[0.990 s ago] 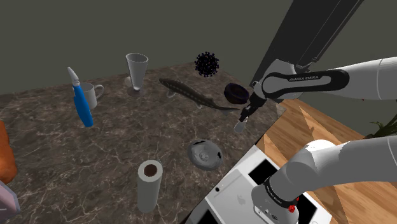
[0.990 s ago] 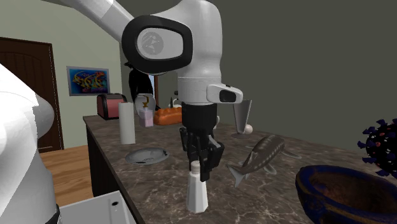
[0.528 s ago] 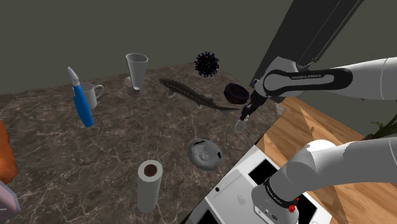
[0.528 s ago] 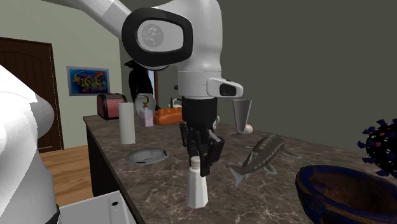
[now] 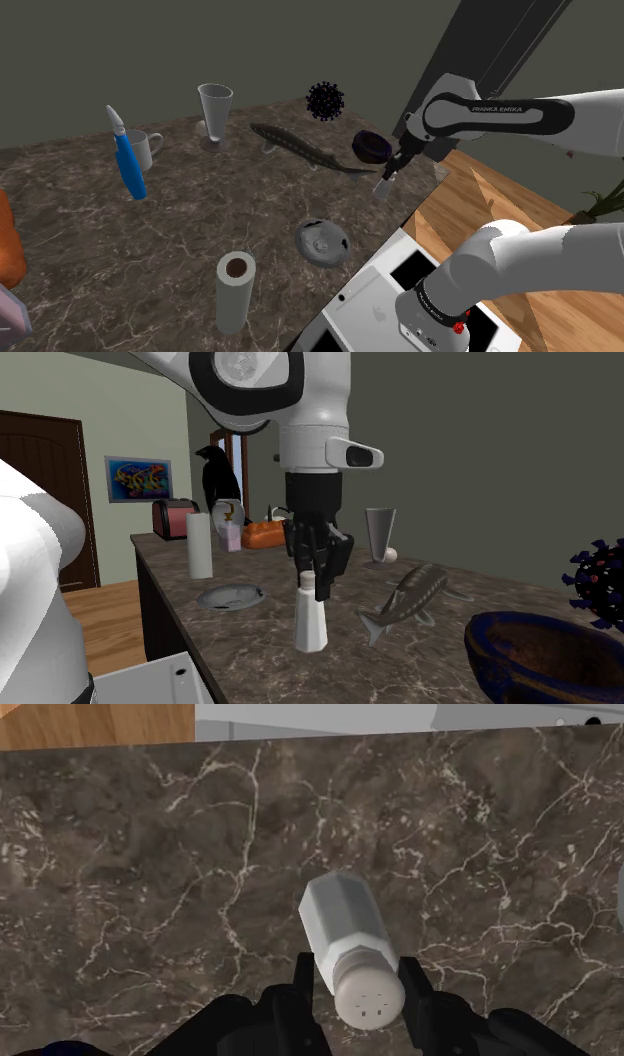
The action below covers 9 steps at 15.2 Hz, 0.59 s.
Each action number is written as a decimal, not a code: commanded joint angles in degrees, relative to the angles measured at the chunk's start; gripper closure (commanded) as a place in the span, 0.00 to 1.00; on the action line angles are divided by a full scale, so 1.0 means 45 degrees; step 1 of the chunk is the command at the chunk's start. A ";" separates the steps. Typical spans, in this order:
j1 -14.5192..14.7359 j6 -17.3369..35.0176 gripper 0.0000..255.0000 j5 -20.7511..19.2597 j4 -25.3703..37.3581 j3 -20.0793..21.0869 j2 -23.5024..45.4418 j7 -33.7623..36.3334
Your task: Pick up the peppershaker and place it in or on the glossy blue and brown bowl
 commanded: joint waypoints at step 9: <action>0.0005 -0.1922 1.00 0.0094 0.1315 0.0287 -0.0609 0.0166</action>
